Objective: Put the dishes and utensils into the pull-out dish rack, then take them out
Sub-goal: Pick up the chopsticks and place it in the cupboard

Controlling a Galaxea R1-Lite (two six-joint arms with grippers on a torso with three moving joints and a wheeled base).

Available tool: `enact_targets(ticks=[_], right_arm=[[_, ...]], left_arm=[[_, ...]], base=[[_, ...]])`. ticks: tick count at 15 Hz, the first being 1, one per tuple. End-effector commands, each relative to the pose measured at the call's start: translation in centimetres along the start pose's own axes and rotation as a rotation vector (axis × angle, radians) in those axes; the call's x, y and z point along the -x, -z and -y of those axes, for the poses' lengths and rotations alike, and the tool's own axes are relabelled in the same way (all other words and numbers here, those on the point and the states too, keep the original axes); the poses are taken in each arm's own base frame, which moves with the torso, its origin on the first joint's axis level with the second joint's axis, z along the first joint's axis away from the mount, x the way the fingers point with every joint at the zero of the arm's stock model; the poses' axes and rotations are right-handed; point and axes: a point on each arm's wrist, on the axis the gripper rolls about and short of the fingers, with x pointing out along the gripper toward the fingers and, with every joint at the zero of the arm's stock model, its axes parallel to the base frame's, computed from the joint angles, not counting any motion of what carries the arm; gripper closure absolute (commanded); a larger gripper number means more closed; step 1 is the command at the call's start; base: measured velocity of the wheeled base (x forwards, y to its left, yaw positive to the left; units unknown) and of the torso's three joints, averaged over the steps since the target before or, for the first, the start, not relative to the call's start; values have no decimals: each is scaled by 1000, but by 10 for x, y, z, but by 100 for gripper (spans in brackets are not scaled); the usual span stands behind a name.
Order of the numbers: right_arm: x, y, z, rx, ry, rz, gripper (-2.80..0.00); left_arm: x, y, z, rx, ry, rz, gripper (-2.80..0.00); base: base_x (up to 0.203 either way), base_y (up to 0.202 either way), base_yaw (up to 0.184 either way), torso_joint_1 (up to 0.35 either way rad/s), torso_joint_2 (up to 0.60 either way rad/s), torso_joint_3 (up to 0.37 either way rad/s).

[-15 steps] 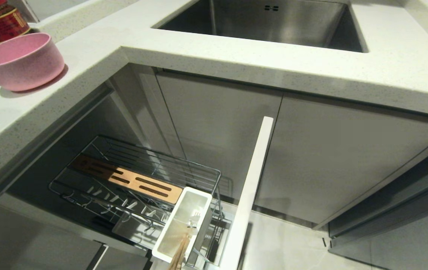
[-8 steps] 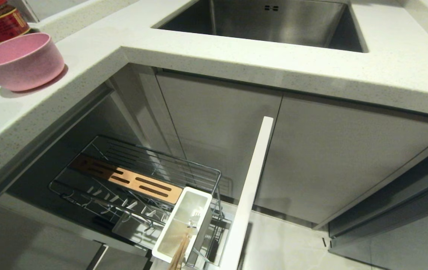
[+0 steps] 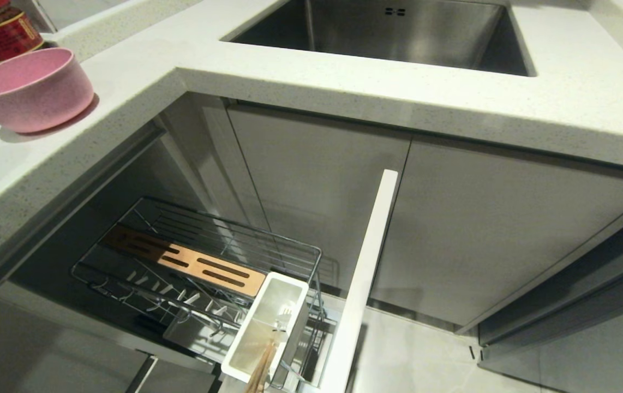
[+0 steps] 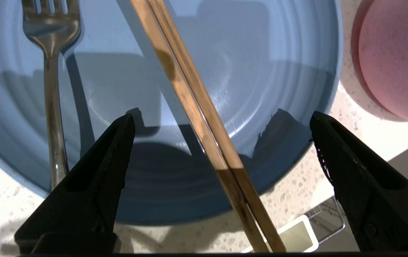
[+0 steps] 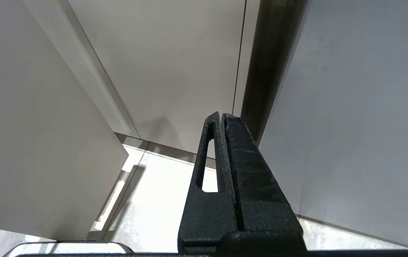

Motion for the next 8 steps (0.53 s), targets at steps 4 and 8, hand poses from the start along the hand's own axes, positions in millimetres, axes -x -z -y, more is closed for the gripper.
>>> enact_targets(ticks=[4,8], right_arm=[[-1,7,0,0,0,-25,0],[-1,7,0,0,0,-25,0]], left_arm=[[-6,-1,1,7,-15,-3,-280],[-8,-2,0,11,-23,-3,-280]], base=[[0,0,0,0,0,0],[0,0,0,0,0,0]])
